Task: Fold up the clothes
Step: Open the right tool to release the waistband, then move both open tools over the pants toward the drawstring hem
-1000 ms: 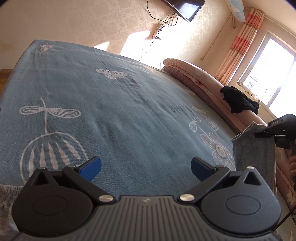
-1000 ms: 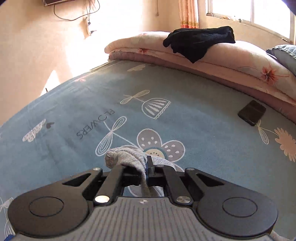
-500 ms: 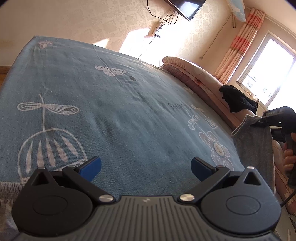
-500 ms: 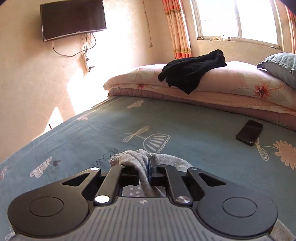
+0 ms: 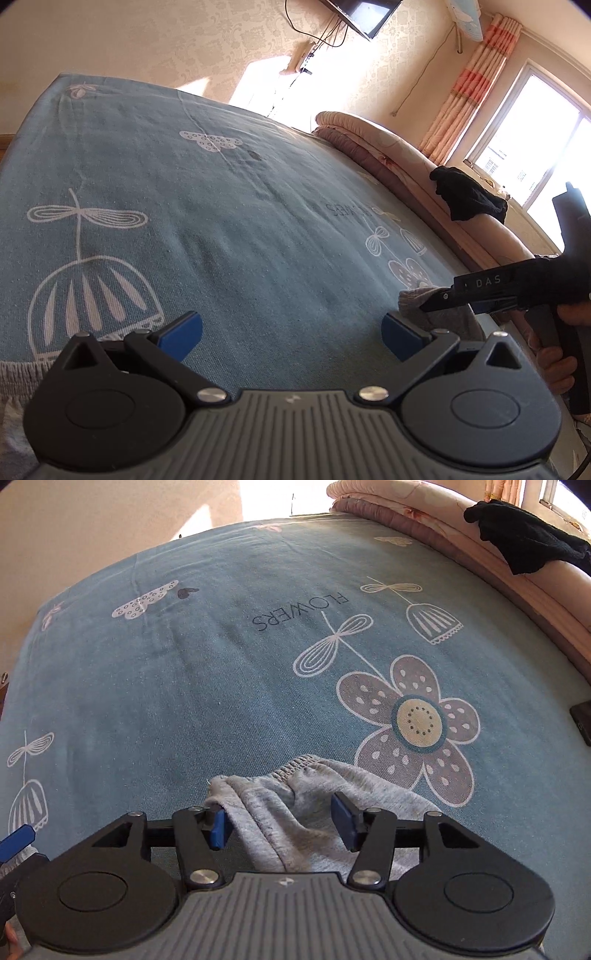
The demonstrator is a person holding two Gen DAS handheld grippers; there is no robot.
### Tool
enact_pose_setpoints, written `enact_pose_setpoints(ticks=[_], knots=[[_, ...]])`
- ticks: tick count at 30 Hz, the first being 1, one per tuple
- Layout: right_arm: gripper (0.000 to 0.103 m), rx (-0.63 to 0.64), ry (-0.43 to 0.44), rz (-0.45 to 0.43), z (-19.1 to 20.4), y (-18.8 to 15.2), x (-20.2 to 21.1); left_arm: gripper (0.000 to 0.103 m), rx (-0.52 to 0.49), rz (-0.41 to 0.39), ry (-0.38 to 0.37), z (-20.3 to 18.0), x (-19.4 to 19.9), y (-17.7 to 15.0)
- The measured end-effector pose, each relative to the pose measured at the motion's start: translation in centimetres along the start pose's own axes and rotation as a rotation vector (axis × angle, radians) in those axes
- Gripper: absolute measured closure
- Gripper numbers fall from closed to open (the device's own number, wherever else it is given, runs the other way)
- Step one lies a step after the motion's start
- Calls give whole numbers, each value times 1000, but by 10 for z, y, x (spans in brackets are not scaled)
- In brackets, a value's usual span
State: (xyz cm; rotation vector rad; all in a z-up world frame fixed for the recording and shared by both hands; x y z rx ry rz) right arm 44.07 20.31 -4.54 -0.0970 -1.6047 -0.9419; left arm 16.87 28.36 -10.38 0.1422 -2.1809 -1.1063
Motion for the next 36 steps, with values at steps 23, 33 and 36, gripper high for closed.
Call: enact_pose_setpoints(ticks=[23, 33, 36], knots=[[4, 41, -540, 2, -30, -190, 227, 0, -189, 99, -215, -39, -4, -16], [2, -524, -651, -126, -42, -394, 346, 1, -284, 237, -473, -88, 4, -52], [3, -623, -561, -190, -39, -425, 332, 0, -357, 285, -521, -105, 8, -68]])
Point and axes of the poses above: each gripper's, at about its wrist camera, not at the fingertips, and x roughly against the way its jaws point, z to its left, y to its top, the point moved 1 cm from there along -x, roughly the way its jaws point, and after that the axes turned 5 degrees about -x, right-handed, at the moved point
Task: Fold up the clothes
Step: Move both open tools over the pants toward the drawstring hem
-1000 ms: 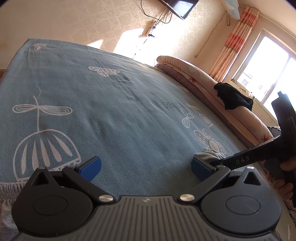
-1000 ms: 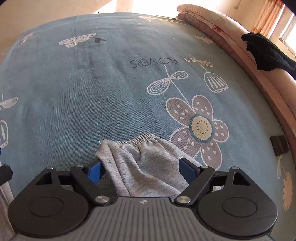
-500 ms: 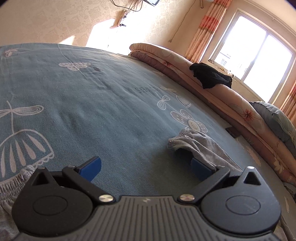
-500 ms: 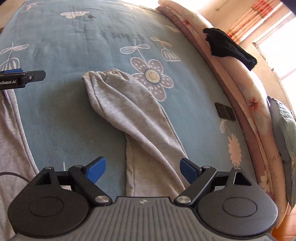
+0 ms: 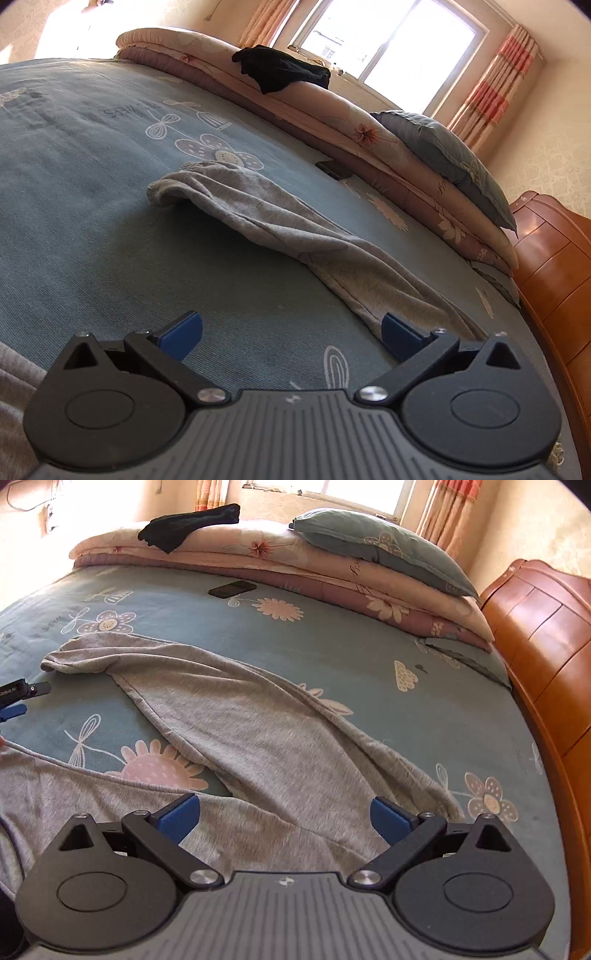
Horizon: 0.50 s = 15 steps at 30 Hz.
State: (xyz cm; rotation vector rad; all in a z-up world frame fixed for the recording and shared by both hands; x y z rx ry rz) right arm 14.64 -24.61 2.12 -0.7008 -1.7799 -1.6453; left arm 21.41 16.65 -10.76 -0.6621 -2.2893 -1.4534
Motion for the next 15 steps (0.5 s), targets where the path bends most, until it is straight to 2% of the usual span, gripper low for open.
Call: enact_pose_setpoints(ticks=[4, 8, 10, 13, 15], knots=[[5, 15, 128, 21, 13, -22, -52, 1, -49, 48, -36, -18, -12, -14], [6, 102, 223, 29, 34, -31, -106, 0, 40, -18, -119, -15, -9, -23], [6, 113, 268, 76, 37, -32, -128, 1, 73, -37, -145, -10, -9, -27], [5, 146, 301, 166, 39, -32, -154, 1, 13, -32, -96, -10, -23, -28], [2, 157, 313, 214, 42, -30, -161, 1, 15, -41, -49, -14, -32, -27]])
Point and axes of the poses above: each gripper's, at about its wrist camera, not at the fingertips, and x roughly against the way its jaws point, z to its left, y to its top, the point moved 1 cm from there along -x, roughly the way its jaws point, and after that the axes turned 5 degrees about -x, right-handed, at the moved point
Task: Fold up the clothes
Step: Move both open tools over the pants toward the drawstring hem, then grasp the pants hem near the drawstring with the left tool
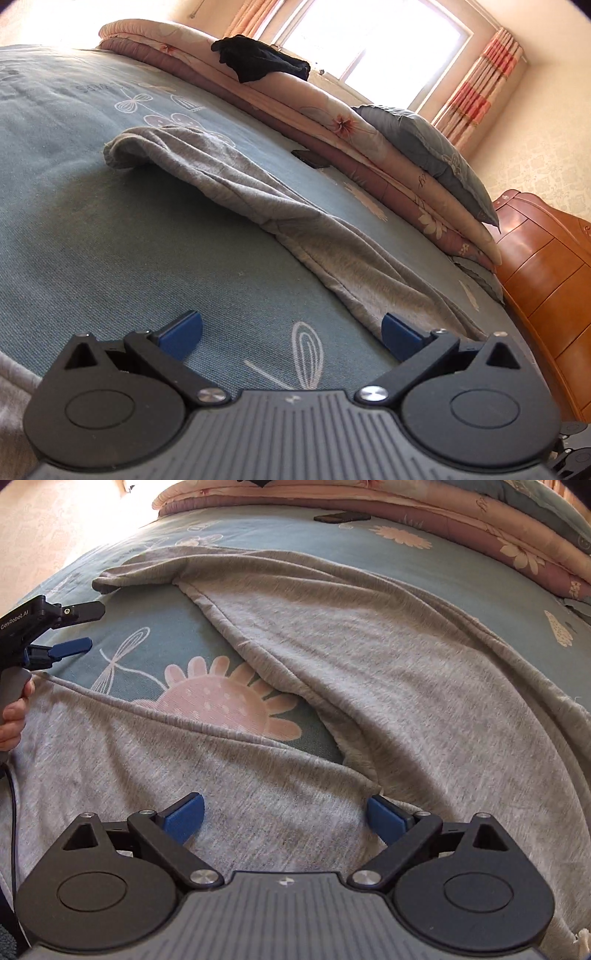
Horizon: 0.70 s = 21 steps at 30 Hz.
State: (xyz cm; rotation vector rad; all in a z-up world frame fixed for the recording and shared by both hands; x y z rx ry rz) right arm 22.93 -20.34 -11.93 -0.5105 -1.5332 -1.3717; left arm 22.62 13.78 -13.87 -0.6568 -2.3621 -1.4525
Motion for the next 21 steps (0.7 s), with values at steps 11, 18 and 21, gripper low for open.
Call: enact_pose_setpoints(ticks=[11, 18, 21], knots=[[7, -269, 15, 261, -19, 53, 13, 1, -17, 230, -147, -49, -21, 28], [7, -506, -148, 200, -5, 90, 88, 1, 158, 569, -384, -83, -63, 40], [7, -624, -136, 143, 4, 84, 101, 1, 49, 642, -406, -101, -88, 33]])
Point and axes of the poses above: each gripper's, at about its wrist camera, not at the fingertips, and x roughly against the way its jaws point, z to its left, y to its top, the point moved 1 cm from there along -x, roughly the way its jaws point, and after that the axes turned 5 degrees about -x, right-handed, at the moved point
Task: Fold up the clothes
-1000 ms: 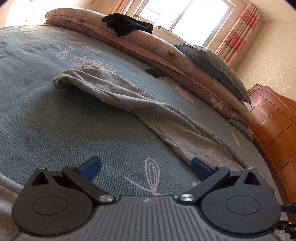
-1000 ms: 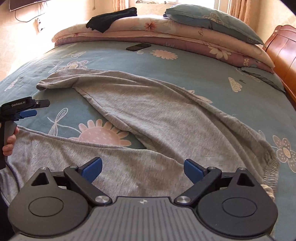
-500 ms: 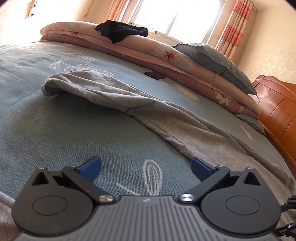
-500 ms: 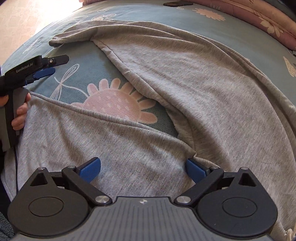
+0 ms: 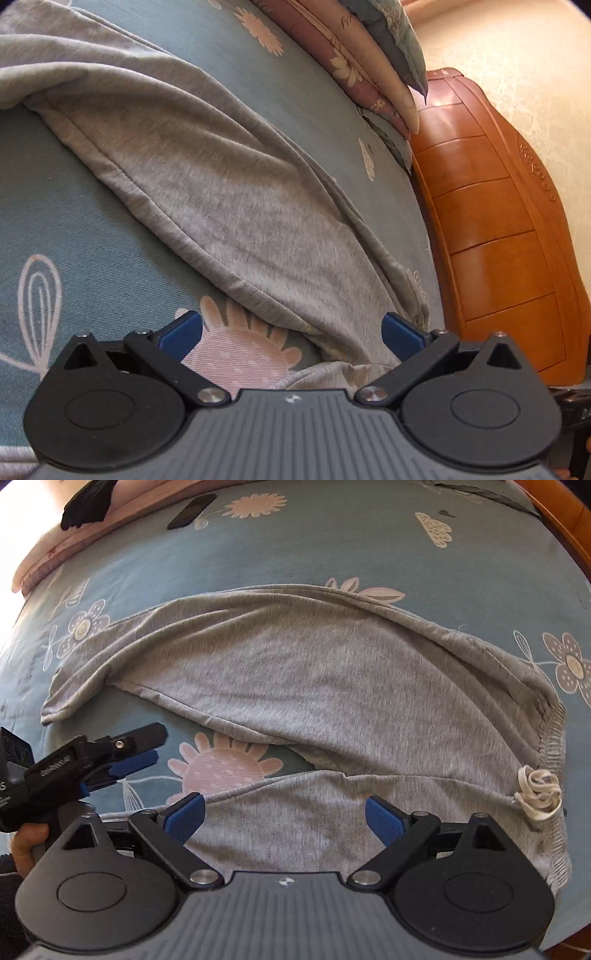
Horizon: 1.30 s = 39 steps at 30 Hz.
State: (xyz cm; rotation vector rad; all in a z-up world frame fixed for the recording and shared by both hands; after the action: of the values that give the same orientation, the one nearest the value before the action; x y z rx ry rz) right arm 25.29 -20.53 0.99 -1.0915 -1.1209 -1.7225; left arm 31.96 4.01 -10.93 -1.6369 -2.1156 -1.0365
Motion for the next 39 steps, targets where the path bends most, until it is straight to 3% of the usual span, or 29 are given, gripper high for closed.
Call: enact_pose_setpoints(ticks=[2, 4, 10, 14, 19, 24, 28, 30, 32, 34, 35, 37, 39], knots=[[7, -17, 24, -16, -1, -6, -4, 1, -9, 81, 1, 3, -23, 2], [7, 11, 43, -42, -2, -9, -11, 1, 9, 92, 8, 6, -36, -2], [11, 25, 153, -77, -31, -15, -55, 1, -72, 47, 21, -17, -57, -3], [12, 39, 143, -109, -50, -12, -71, 1, -92, 52, 30, -40, -75, -3], [12, -29, 198, -113, -76, -12, -78, 1, -102, -4, 31, -59, -94, -6], [12, -1, 227, -120, -85, -13, -84, 1, 77, 122, -153, -60, -110, 3], [12, 89, 256, -149, -81, -12, -82, 1, 255, 155, -324, -40, -106, 22], [12, 134, 268, -160, -76, -14, -82, 1, 357, 132, -400, -29, -103, 28], [12, 172, 271, -165, -72, -16, -83, 1, 365, 132, -387, -24, -104, 28], [12, 180, 286, -166, -69, -18, -84, 1, 337, 219, -279, -28, -114, 22], [12, 179, 300, -167, -68, -18, -83, 1, 329, 272, -270, -31, -120, 17], [12, 179, 330, -150, -66, -20, -85, 1, 323, 352, -293, -40, -135, 9], [12, 182, 344, -100, -64, -24, -94, 1, 295, 346, -330, -50, -134, 11]])
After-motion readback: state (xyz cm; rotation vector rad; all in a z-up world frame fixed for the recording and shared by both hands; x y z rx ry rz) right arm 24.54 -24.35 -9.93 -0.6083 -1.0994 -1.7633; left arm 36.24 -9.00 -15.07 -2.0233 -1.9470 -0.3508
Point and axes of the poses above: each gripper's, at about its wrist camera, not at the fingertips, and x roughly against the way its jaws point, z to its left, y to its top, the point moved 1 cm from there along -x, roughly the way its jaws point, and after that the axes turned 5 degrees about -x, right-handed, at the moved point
